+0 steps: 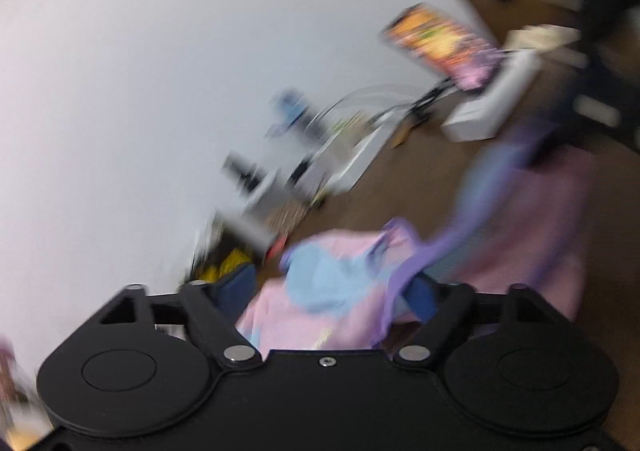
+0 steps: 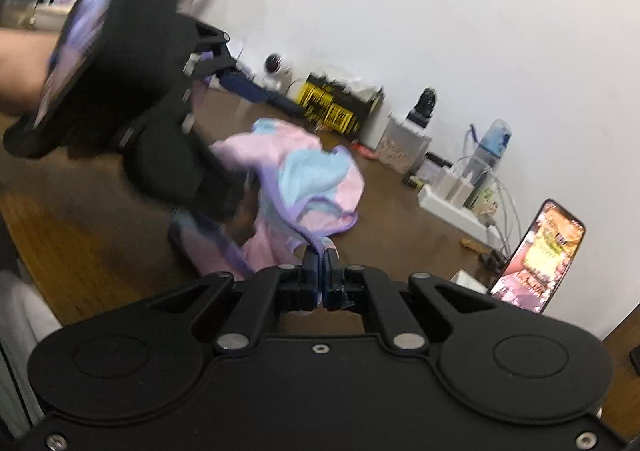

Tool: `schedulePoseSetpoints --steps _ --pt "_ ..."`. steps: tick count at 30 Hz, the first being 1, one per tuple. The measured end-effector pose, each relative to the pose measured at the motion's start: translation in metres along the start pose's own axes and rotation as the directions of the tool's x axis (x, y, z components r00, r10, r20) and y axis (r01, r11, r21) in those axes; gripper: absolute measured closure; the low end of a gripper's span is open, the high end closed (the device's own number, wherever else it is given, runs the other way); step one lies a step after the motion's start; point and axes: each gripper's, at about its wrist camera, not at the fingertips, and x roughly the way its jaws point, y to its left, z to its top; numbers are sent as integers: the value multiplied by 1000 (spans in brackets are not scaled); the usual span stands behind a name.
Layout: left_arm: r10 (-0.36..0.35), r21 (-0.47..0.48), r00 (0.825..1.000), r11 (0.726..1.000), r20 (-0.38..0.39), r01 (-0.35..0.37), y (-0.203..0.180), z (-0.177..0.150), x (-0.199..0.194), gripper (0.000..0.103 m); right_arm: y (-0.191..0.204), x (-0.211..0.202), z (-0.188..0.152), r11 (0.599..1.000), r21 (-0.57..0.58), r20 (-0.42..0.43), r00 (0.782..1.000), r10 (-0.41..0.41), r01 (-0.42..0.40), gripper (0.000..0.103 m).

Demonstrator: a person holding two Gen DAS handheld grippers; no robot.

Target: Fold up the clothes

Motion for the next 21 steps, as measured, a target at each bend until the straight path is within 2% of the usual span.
schedulePoseSetpoints --steps 4,5,7,8,9,10,11,12,14,16,18,20,21 --pt "-8 131 998 991 70 -2 -12 7 -1 23 3 -10 6 995 -81 59 997 -54 58 99" --pt "-8 189 993 982 117 -14 -13 7 -3 23 4 -12 8 993 -95 61 996 -59 65 99" --pt "-26 313 973 948 228 -48 -16 5 -12 24 8 -14 7 990 -121 61 996 -62 69 99" --pt "-45 361 965 931 259 -53 -17 5 -14 33 9 -15 7 990 -125 62 996 -60 67 99" --pt "-66 408 955 911 288 -60 -18 4 -17 52 10 -16 7 990 -126 62 996 -60 68 99" --pt "-81 426 951 903 297 -57 -18 5 -18 65 10 -17 6 990 -125 60 996 -61 68 99" --pt "-109 426 955 904 277 -21 -14 8 -17 94 10 -16 6 990 -122 59 996 -65 72 99" --pt "-134 409 958 912 253 19 -9 13 -16 97 9 -15 5 990 -120 57 996 -70 76 99" --pt "-150 362 956 931 252 51 0 18 -16 98 7 -10 3 992 -91 40 996 -81 84 97" --pt "-125 267 962 962 243 58 13 25 -14 98 5 -3 0 995 -48 19 996 -86 87 84" --pt "-78 78 977 995 197 64 36 33 -11 98 -1 6 -1 998 45 -4 999 -47 47 81" --pt "-24 -79 989 996 145 36 58 36 -11 98 -14 23 2 966 252 -21 998 58 -51 81" --pt "6 -146 993 989 118 11 69 35 -13 98 -16 28 3 953 295 -20 996 83 -74 80"
